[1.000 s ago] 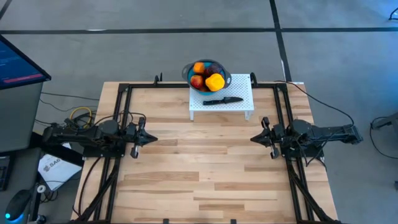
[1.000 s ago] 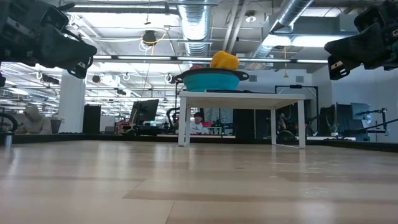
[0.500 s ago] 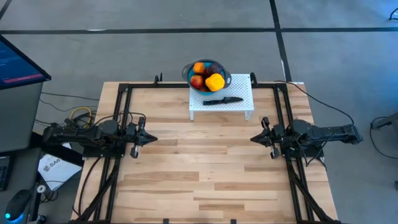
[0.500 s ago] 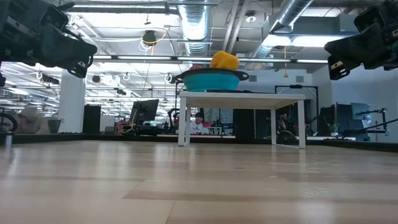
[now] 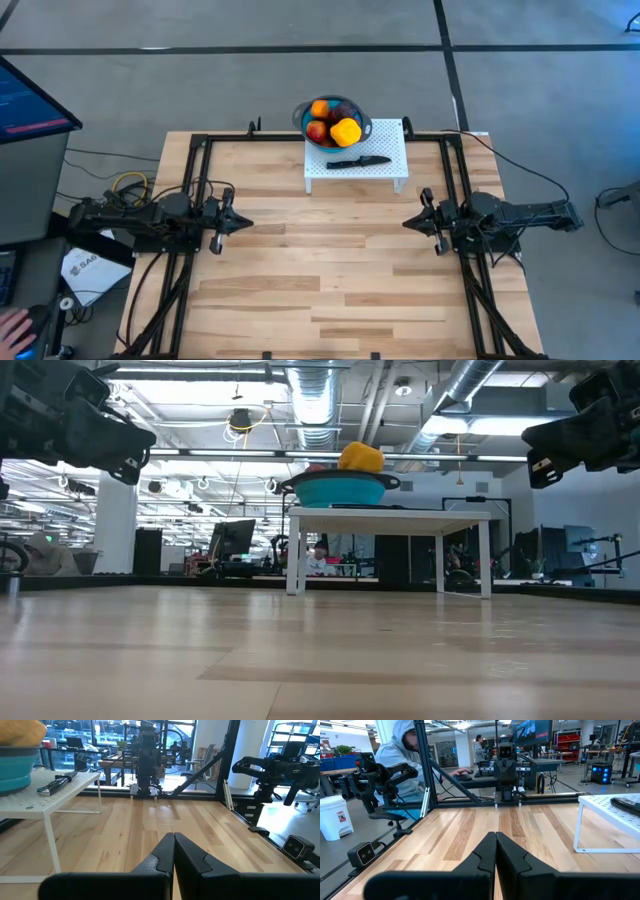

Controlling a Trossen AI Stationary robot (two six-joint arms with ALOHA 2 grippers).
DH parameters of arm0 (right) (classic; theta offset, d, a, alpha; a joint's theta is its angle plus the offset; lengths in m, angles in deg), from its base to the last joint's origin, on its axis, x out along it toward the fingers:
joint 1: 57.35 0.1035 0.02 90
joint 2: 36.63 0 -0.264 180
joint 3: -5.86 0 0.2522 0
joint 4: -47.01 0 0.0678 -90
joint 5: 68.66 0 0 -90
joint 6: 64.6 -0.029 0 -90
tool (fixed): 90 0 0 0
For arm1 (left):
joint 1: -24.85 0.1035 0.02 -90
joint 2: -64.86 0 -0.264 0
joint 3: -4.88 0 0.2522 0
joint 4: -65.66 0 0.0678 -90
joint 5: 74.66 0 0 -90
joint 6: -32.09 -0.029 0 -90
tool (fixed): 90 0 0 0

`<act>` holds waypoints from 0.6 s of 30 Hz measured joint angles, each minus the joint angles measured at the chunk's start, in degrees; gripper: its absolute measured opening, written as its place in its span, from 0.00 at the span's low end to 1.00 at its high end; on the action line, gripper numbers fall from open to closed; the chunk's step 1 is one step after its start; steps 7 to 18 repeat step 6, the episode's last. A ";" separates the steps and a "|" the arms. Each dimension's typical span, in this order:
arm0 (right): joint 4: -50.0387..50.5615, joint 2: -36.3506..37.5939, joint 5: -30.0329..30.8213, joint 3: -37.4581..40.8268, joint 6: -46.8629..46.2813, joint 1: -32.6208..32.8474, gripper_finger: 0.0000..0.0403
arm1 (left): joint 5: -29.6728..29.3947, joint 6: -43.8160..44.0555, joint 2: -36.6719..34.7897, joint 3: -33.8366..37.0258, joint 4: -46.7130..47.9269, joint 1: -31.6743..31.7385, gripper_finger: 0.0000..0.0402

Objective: Pick & Place Fruit
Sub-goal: Return to Home Position

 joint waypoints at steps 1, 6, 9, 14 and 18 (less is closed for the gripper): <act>0.01 0.02 -0.01 -0.02 -0.01 0.01 0.00 | 0.00 -0.02 0.00 0.00 0.00 0.00 0.01; 0.02 0.00 -0.01 0.01 0.01 -0.01 0.00 | 0.01 -0.01 0.00 0.00 -0.16 0.00 0.01; 0.02 0.00 -0.01 0.01 0.01 -0.01 0.00 | 0.01 -0.01 0.00 0.00 -0.16 0.00 0.01; 0.02 0.00 -0.01 0.01 0.01 -0.01 0.00 | 0.01 -0.01 0.00 0.00 -0.16 0.00 0.01; 0.02 0.00 -0.01 0.01 0.01 -0.01 0.00 | 0.01 -0.01 0.00 0.00 -0.16 0.00 0.01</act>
